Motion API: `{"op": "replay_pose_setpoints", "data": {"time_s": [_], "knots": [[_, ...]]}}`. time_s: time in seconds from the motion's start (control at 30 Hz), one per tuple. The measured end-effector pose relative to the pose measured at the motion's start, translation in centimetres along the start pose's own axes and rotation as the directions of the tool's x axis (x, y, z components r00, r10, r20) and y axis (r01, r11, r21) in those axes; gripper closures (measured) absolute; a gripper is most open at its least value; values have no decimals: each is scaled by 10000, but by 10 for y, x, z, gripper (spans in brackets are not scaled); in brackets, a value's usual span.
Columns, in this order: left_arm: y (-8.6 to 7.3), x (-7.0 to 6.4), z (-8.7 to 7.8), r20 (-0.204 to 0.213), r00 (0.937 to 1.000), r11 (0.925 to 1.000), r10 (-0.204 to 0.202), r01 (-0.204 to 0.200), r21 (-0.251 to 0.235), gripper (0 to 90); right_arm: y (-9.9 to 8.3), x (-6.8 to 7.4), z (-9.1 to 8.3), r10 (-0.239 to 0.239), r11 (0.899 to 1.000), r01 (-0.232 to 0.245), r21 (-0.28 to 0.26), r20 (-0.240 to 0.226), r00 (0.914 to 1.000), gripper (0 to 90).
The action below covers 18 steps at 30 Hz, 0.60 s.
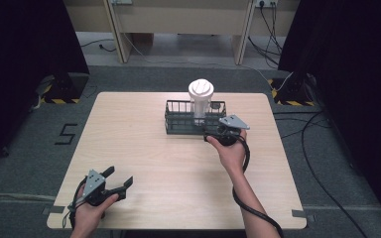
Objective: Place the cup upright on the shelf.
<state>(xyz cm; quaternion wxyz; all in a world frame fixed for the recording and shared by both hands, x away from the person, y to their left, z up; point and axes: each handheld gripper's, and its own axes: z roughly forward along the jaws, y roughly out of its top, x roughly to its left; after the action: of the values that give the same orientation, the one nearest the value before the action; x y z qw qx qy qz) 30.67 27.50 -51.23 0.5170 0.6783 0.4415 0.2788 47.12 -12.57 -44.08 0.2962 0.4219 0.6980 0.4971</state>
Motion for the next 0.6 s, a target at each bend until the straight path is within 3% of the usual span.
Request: {"op": "replay_pose_setpoints", "data": {"time_s": [0.6], "knots": [[0, 0, 0, -40, 10000, 10000, -7, 7, 10, 164, -28, -13, -43, 22, 9999, -22, 135, 65, 10000, 162]]}}
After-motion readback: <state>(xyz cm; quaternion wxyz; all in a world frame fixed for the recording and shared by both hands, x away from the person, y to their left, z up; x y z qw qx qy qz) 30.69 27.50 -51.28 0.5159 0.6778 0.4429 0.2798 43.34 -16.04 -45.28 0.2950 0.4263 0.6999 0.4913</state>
